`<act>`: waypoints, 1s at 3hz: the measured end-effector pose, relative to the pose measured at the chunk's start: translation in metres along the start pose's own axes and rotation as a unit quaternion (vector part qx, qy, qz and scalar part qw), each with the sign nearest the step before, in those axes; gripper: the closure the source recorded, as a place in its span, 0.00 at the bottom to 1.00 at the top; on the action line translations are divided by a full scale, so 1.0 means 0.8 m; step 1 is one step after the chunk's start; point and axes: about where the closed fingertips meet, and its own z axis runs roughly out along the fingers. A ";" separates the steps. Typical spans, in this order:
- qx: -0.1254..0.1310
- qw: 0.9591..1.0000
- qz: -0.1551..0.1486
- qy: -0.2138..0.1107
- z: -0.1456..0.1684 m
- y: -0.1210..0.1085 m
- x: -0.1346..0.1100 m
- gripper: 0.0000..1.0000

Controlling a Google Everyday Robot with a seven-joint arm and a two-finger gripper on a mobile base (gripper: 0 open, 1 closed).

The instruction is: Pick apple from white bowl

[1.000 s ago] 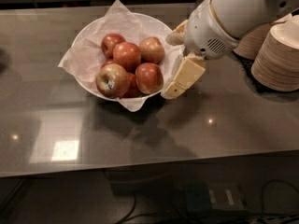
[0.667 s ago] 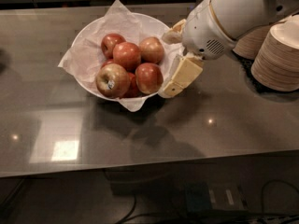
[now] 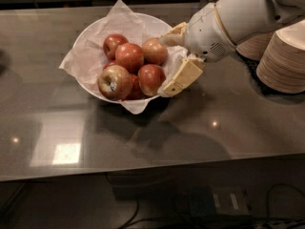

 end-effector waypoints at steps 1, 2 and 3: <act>-0.009 1.000 0.007 -0.012 0.007 -0.004 0.005 0.21; -0.020 1.000 0.017 -0.017 0.016 -0.006 0.011 0.28; -0.037 0.999 0.030 -0.019 0.030 -0.007 0.020 0.33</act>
Offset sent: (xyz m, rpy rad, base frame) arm 0.0180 0.0011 -0.0326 0.0487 0.1090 0.0084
